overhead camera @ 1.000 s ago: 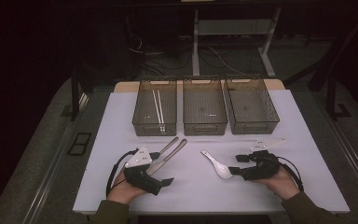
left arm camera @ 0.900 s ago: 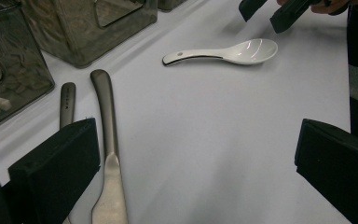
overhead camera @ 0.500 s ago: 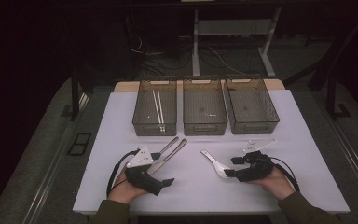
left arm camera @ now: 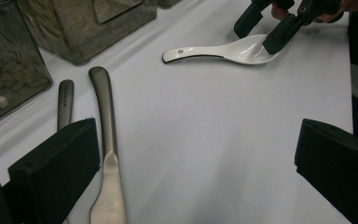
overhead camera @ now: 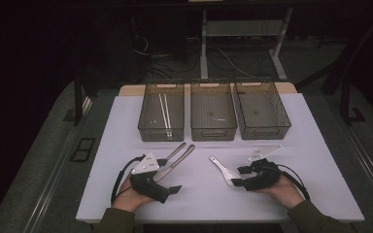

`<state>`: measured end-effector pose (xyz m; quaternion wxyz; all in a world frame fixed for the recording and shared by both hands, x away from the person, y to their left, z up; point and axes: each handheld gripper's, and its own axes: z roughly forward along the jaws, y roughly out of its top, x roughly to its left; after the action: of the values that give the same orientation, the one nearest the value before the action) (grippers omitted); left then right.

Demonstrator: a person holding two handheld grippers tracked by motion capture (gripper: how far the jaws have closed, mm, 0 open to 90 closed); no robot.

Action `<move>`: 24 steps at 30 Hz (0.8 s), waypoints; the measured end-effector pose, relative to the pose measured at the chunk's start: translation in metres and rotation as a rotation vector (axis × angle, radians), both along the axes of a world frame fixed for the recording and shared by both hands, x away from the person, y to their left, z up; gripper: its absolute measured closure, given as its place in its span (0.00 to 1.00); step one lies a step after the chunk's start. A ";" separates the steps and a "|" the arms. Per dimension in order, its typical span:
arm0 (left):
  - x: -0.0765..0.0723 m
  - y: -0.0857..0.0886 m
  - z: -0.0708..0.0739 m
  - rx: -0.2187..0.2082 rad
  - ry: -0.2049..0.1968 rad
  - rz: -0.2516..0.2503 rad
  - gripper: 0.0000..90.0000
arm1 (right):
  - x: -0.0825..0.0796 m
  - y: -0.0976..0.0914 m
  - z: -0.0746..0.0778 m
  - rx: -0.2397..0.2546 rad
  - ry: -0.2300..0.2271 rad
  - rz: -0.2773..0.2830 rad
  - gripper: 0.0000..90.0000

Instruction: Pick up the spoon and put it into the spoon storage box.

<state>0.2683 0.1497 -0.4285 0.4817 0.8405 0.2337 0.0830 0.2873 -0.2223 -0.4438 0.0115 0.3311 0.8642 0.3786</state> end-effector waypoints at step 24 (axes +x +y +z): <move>0.000 0.001 0.001 -0.002 0.000 0.003 0.00 | -0.008 0.012 -0.001 -0.059 -0.027 0.088 0.78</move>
<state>0.2681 0.1504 -0.4279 0.4824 0.8396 0.2351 0.0837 0.2798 -0.2104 -0.4451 0.0161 0.2873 0.8884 0.3576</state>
